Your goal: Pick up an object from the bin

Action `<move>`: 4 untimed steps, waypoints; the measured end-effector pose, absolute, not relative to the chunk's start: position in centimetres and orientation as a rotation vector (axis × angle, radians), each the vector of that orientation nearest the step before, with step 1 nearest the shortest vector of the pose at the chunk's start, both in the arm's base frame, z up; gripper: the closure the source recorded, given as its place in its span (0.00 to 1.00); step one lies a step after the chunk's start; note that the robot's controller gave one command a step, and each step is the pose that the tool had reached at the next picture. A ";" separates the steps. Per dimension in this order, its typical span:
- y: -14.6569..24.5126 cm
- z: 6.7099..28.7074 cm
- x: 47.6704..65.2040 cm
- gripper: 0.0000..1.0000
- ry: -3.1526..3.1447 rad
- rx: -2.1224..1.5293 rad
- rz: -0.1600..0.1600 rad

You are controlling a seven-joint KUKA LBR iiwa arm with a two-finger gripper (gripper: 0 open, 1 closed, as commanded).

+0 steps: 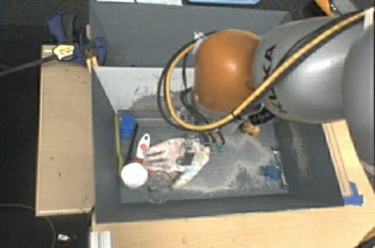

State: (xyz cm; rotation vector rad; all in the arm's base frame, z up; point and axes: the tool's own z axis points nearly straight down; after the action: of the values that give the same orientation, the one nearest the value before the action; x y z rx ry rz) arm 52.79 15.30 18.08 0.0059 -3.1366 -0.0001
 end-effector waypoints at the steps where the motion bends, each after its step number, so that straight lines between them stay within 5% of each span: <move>1: 15.2 18.4 53.0 0.00 -3.144 0.000 -0.002; 2: 13.8 14.8 55.4 0.00 -3.143 -0.057 -0.003; 4: 11.8 25.9 53.2 0.00 -3.106 -0.468 -0.001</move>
Offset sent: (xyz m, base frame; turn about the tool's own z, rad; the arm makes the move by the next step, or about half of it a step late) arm 0.0256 -0.0152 -0.0335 0.0382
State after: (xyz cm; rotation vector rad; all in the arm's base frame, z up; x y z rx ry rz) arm 53.24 11.77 25.87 -0.4679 -3.1060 -0.0011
